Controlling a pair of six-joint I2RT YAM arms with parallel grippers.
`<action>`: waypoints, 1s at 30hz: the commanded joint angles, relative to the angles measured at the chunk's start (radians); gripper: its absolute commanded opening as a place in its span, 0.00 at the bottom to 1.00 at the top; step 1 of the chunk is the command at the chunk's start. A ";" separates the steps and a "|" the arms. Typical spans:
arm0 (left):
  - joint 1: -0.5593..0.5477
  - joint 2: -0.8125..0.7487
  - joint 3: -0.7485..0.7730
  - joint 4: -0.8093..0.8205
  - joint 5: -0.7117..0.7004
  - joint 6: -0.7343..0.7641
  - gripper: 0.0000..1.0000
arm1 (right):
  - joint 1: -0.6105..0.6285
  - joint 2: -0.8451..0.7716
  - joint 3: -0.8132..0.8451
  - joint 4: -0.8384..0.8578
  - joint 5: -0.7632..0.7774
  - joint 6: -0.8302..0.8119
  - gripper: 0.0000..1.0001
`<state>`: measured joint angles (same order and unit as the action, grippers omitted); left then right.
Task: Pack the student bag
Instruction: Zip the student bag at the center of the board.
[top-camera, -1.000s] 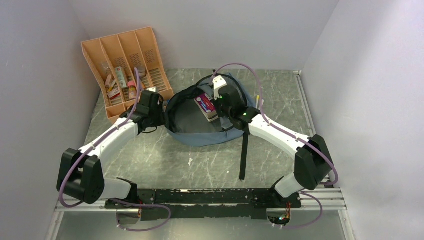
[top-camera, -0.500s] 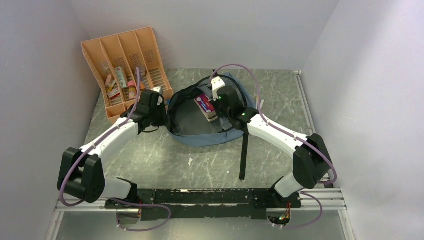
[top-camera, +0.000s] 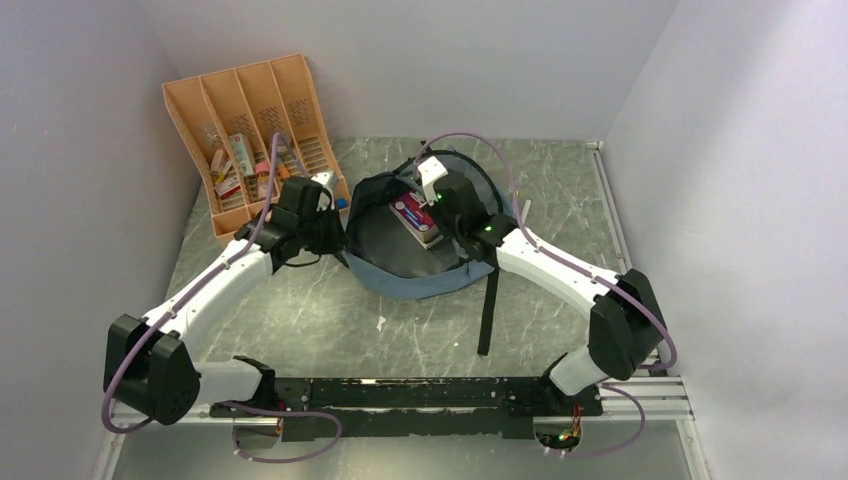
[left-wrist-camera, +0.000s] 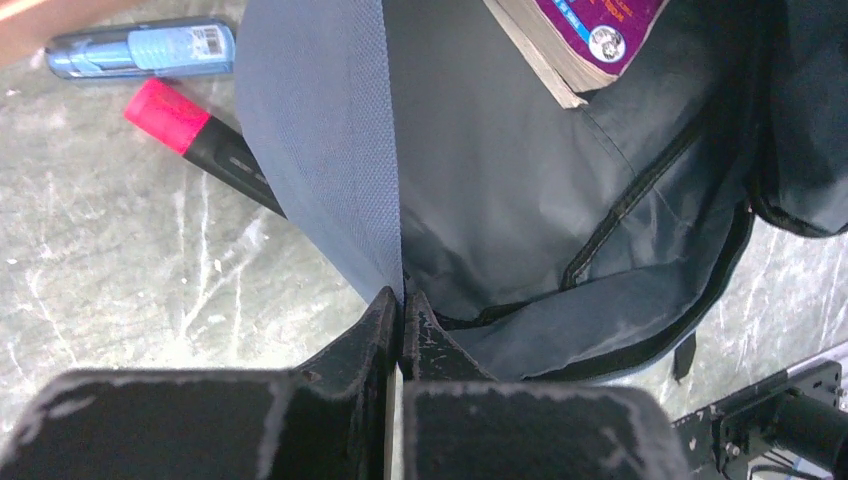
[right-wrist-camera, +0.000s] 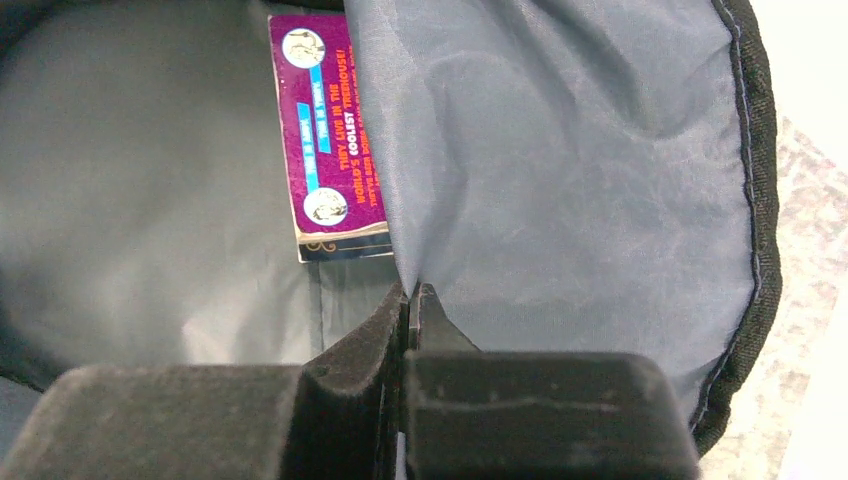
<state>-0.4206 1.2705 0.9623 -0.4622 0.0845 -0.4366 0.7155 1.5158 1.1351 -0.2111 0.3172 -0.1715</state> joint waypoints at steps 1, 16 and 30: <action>-0.034 -0.058 0.038 -0.039 0.047 -0.030 0.05 | 0.003 -0.052 0.032 -0.055 -0.001 -0.098 0.00; -0.065 -0.090 -0.039 -0.020 0.009 -0.049 0.05 | 0.004 -0.001 0.066 -0.115 -0.425 -0.048 0.34; -0.064 -0.089 -0.039 -0.036 0.005 -0.041 0.05 | -0.230 -0.099 0.021 -0.010 -0.279 0.309 0.60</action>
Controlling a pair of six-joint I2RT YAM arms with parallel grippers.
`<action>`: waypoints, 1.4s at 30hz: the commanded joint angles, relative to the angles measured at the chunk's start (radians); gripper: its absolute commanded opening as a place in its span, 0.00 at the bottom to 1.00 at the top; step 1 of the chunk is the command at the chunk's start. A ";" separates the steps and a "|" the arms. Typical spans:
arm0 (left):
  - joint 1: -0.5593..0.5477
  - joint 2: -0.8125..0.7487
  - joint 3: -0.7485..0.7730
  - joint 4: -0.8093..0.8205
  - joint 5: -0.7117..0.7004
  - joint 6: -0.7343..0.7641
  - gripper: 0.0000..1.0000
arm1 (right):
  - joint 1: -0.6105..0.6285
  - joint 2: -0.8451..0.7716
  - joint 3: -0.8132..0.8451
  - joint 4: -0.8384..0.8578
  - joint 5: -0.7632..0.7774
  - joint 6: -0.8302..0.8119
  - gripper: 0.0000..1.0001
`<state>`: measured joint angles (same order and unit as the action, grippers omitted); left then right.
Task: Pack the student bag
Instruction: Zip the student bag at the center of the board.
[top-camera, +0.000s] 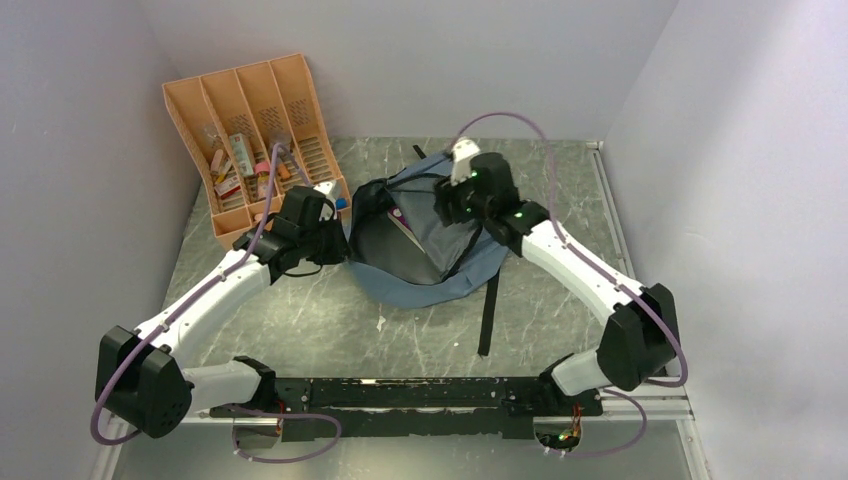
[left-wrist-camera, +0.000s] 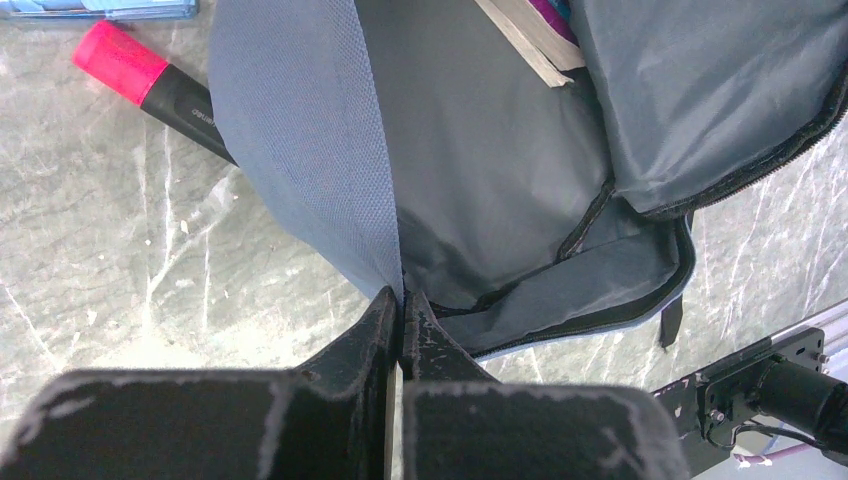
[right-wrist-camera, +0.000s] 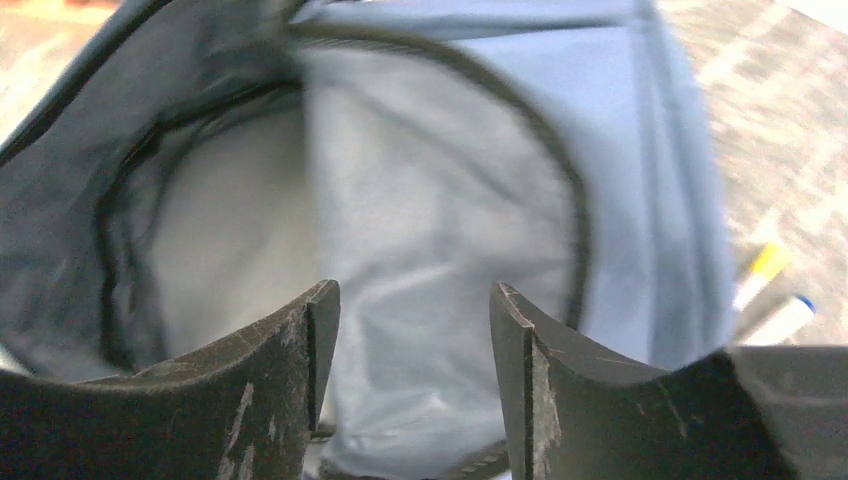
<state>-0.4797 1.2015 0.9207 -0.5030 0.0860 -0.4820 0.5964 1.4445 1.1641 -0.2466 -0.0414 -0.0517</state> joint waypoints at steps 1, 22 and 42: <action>-0.005 -0.020 0.003 0.004 0.004 0.004 0.05 | -0.142 -0.030 -0.018 0.025 0.071 0.224 0.62; -0.005 -0.024 0.028 -0.004 -0.012 0.029 0.05 | -0.352 0.120 -0.080 0.051 -0.240 0.352 0.68; -0.006 -0.010 0.022 0.020 0.026 0.006 0.05 | -0.296 0.052 -0.088 0.151 -0.503 0.269 0.06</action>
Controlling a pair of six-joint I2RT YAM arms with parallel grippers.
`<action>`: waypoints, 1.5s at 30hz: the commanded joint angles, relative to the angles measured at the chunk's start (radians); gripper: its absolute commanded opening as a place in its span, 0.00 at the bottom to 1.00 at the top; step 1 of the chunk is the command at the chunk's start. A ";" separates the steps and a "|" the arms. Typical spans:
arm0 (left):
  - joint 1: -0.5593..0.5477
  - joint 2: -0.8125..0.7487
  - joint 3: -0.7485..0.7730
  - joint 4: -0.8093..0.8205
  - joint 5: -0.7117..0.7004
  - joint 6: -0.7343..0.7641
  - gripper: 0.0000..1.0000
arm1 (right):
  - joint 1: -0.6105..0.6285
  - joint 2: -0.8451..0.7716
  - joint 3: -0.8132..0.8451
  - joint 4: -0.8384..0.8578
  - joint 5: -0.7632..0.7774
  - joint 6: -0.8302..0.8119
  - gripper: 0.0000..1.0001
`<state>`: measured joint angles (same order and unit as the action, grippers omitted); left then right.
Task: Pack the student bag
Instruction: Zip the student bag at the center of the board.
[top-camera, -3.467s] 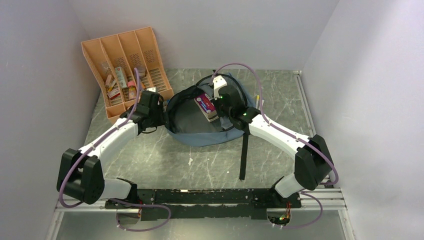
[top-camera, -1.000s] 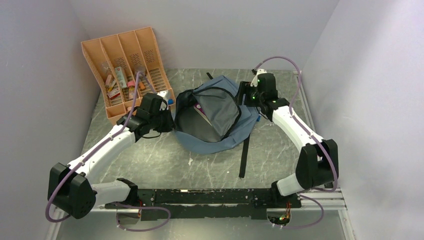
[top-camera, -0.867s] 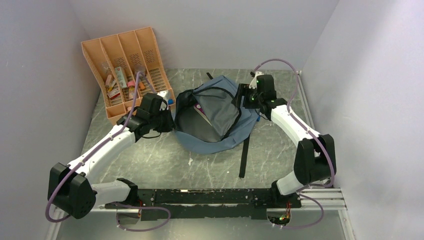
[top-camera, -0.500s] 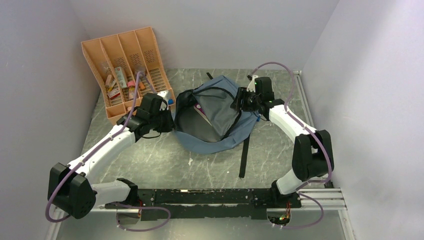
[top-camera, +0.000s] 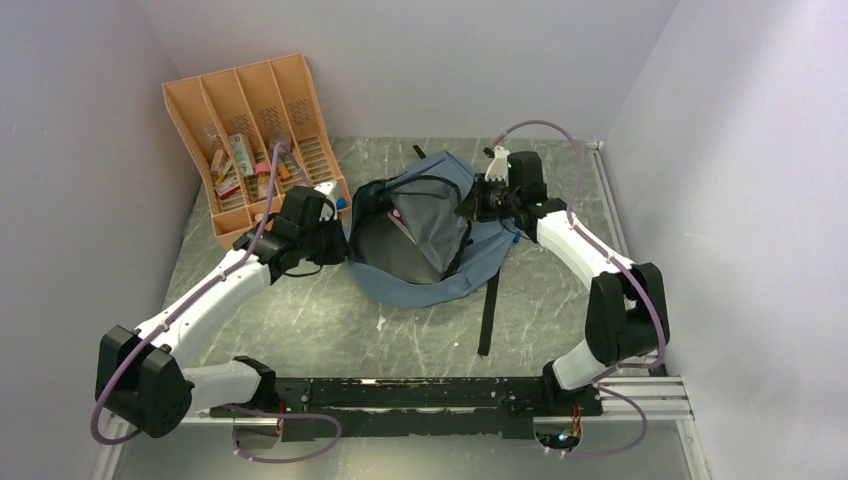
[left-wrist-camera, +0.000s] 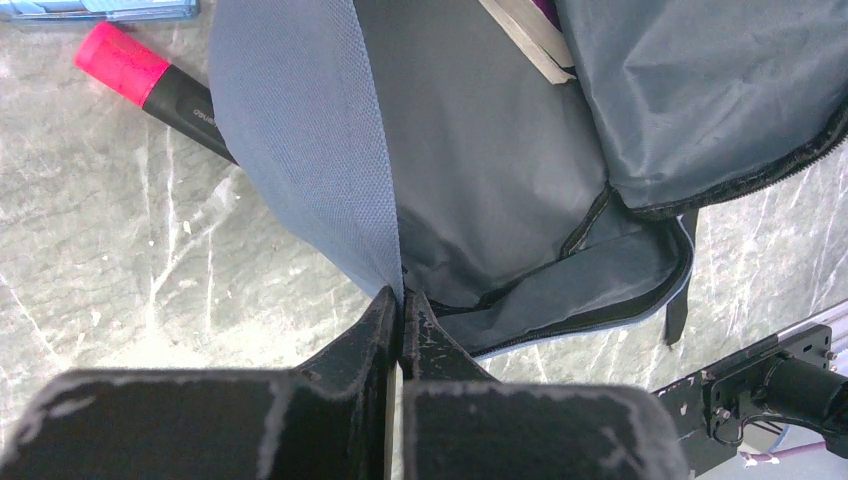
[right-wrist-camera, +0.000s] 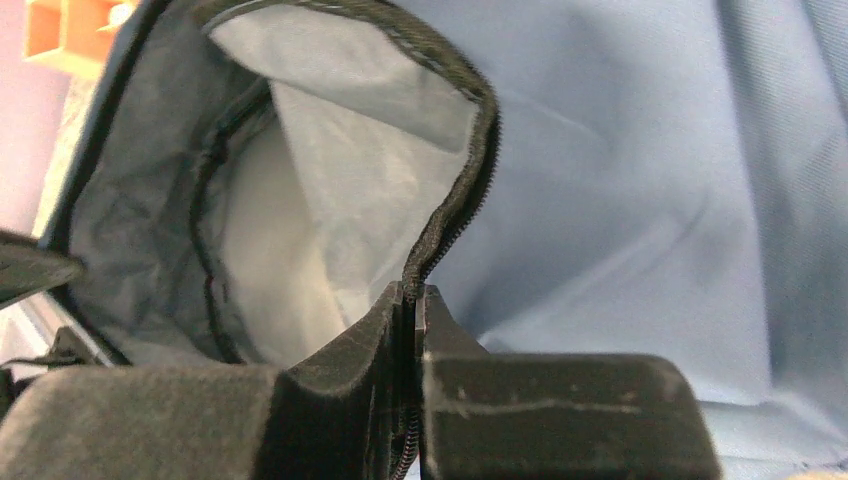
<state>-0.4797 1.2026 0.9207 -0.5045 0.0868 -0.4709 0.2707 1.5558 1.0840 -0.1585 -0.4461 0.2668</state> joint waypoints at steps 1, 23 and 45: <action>-0.006 -0.011 0.021 0.022 0.025 -0.003 0.05 | 0.038 -0.070 -0.014 0.075 -0.115 -0.063 0.06; -0.006 -0.009 0.012 0.035 0.039 -0.009 0.05 | 0.448 0.080 0.152 0.069 -0.098 -0.196 0.09; -0.006 -0.003 0.006 0.040 0.042 -0.009 0.05 | 0.546 0.047 0.142 0.043 -0.018 -0.291 0.50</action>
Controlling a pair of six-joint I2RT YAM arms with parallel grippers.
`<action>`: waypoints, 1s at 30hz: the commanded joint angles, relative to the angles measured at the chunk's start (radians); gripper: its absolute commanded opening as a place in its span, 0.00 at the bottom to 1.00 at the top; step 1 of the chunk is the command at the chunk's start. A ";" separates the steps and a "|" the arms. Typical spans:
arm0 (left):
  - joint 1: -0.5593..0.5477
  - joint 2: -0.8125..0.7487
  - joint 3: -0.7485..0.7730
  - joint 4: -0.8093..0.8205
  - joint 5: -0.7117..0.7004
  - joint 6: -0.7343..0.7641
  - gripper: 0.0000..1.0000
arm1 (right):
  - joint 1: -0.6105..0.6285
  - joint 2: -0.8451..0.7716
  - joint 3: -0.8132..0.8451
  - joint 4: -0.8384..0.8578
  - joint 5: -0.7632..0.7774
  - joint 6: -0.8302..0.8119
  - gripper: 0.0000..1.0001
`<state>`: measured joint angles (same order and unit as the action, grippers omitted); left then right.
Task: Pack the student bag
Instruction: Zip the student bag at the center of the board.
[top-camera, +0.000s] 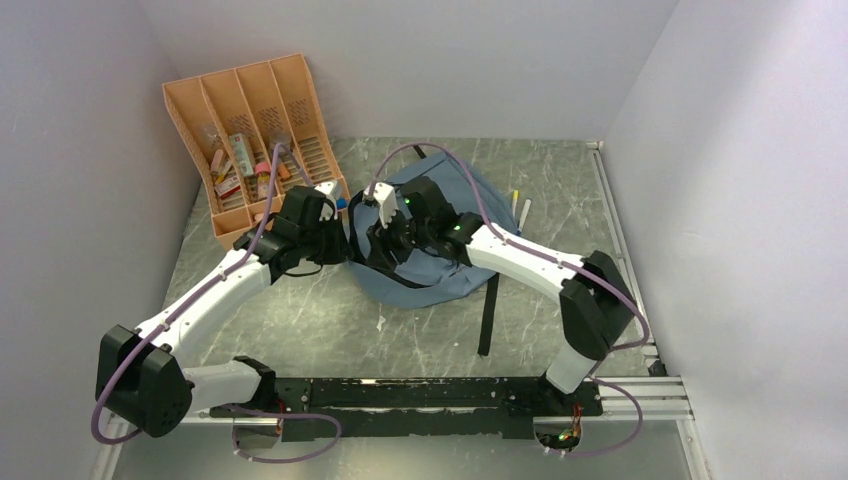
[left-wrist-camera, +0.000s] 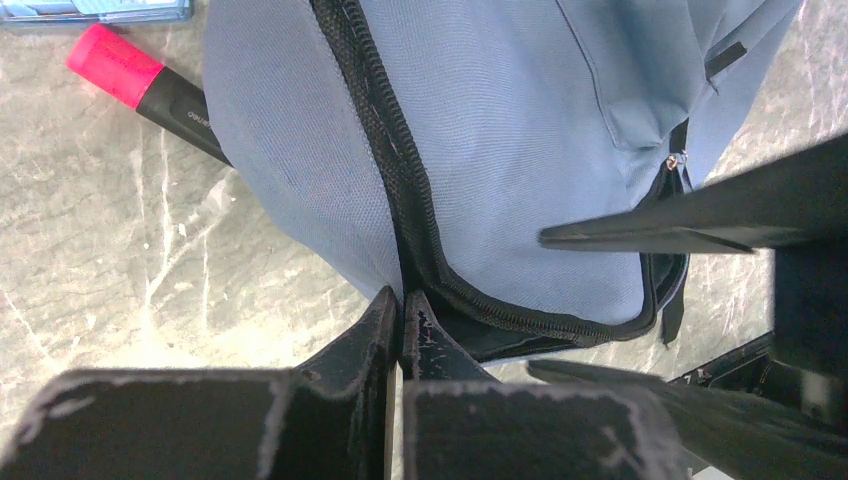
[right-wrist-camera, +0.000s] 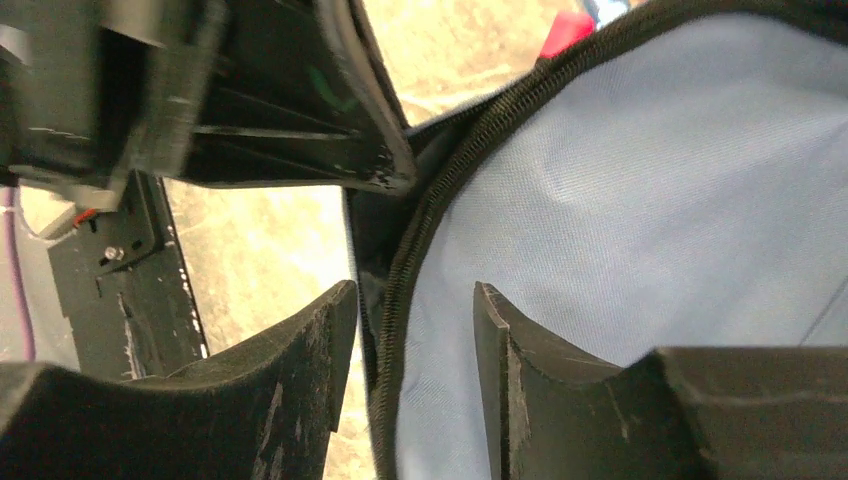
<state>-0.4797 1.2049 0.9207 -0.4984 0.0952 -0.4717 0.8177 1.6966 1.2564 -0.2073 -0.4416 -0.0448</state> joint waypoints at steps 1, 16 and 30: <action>-0.006 -0.006 0.005 0.034 0.034 -0.009 0.05 | -0.001 -0.110 -0.041 0.113 -0.008 0.029 0.50; -0.005 0.001 0.001 0.043 0.042 -0.018 0.05 | -0.008 -0.045 -0.021 0.222 0.225 0.159 0.26; -0.005 -0.015 0.002 0.025 0.022 -0.018 0.05 | -0.005 0.161 0.107 0.177 0.157 0.189 0.23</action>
<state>-0.4797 1.2083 0.9207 -0.4984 0.0986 -0.4801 0.8131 1.8881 1.3636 -0.0334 -0.2874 0.1303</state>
